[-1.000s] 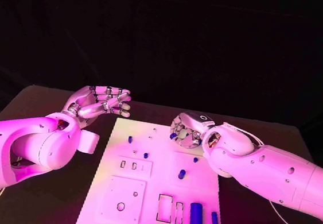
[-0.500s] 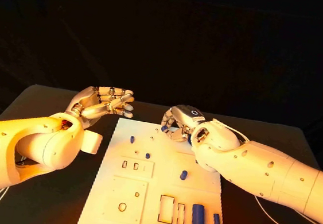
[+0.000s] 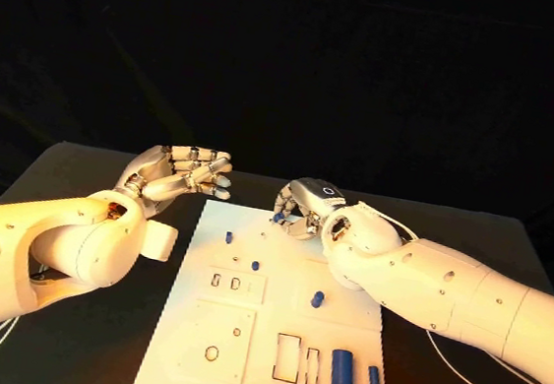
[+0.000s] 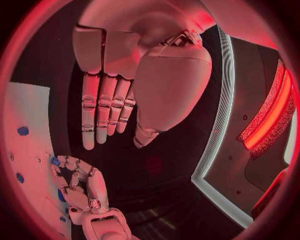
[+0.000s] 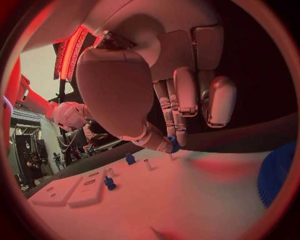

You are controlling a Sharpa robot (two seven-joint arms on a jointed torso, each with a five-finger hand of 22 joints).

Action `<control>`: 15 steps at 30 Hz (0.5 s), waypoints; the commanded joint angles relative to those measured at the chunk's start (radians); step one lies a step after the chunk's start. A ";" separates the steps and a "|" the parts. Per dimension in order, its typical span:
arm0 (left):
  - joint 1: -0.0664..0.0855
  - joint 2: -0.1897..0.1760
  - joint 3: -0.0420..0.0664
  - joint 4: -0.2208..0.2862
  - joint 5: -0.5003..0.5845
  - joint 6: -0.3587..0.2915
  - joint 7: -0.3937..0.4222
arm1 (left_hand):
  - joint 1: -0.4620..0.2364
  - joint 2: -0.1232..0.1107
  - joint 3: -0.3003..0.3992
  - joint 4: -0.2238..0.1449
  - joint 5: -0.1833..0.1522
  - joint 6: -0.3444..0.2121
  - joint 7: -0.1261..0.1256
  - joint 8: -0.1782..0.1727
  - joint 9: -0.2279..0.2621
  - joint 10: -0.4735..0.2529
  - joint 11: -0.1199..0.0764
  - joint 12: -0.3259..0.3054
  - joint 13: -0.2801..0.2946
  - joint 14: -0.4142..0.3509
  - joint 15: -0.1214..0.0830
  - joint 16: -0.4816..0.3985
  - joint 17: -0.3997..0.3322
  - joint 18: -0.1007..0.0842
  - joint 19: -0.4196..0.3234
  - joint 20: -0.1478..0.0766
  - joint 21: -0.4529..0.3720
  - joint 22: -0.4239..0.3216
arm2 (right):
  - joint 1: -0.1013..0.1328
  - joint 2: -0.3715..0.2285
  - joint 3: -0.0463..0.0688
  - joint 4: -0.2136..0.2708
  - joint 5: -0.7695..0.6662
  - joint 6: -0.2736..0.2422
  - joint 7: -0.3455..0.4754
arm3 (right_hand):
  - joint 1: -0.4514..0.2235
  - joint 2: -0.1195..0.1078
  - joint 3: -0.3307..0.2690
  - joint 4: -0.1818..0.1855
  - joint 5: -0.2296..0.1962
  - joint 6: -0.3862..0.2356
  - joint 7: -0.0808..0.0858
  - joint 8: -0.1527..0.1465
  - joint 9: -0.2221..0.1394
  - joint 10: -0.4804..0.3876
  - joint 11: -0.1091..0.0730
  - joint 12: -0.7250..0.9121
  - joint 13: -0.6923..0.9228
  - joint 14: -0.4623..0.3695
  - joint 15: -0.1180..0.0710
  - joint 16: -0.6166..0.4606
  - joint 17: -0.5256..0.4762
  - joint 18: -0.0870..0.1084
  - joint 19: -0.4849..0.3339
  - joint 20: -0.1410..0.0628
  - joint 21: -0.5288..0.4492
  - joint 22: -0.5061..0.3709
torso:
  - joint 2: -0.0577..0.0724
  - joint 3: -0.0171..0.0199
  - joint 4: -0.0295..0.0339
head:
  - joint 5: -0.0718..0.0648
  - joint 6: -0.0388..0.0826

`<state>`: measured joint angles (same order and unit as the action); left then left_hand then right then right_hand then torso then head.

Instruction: Assemble the parts on the task board

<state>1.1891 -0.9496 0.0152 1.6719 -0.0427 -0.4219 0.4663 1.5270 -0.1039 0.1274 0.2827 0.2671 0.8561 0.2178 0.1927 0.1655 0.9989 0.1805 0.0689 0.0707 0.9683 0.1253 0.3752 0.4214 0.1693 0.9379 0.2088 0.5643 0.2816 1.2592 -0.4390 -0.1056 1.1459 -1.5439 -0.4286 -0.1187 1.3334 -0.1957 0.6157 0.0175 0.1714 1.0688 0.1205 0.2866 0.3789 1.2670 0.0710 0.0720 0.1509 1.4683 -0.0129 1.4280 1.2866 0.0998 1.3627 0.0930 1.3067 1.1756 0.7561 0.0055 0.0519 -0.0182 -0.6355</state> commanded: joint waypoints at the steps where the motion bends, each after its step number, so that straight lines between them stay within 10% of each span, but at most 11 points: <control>1: 0.003 0.004 0.001 0.000 0.003 0.018 0.005 | 0.007 -0.001 0.005 0.000 -0.006 -0.005 0.019 -0.006 0.001 -0.005 0.001 -0.005 -0.001 -0.006 -0.002 0.007 0.001 0.009 -0.007 0.002 0.005 0.001 | -0.003 0.008 0.000 -0.007 0.003 0.011 0.015 | 0.017 0.022 0.001 -0.006 0.001 -0.002 0.006 0.000 0.053 0.013 -0.012 -0.006 0.002 0.052 -0.004 0.006 0.001 -0.017 -0.001 -0.006 0.006 0.001 | 0.000 0.0003 0.0012 | 0.002 0.000; 15: 0.021 0.003 0.001 0.003 0.004 0.017 0.001 | 0.007 -0.001 0.005 0.000 -0.006 -0.005 0.019 -0.006 0.001 -0.005 0.001 -0.005 -0.001 -0.006 -0.002 0.007 0.001 0.009 -0.007 0.002 0.005 0.001 | -0.008 0.036 -0.001 -0.027 0.002 0.031 0.022 | 0.013 0.019 0.003 -0.008 0.002 -0.009 0.008 -0.002 0.056 0.007 -0.009 -0.008 0.001 0.052 -0.002 0.007 0.000 -0.017 -0.003 -0.004 0.004 -0.001 | 0.004 -0.0006 -0.0014 | 0.004 0.000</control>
<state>1.2074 -0.9479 0.0154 1.6722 -0.0422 -0.4212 0.4643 1.5271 -0.1039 0.1274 0.2827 0.2671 0.8561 0.2178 0.1927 0.1658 0.9989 0.1805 0.0689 0.0708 0.9684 0.1253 0.3752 0.4212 0.1693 0.9379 0.2088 0.5643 0.2815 1.2528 -0.4057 -0.1061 1.1204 -1.5394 -0.4218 -0.1108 1.3339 -0.1953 0.6173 0.0135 0.1667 1.0619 0.1237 0.2822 0.4024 1.2670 0.0710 0.0669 0.1515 1.4683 -0.0129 1.4314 1.2864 0.0999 1.3627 0.0930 1.3067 1.1754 0.7590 0.0047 0.0508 -0.0139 -0.6351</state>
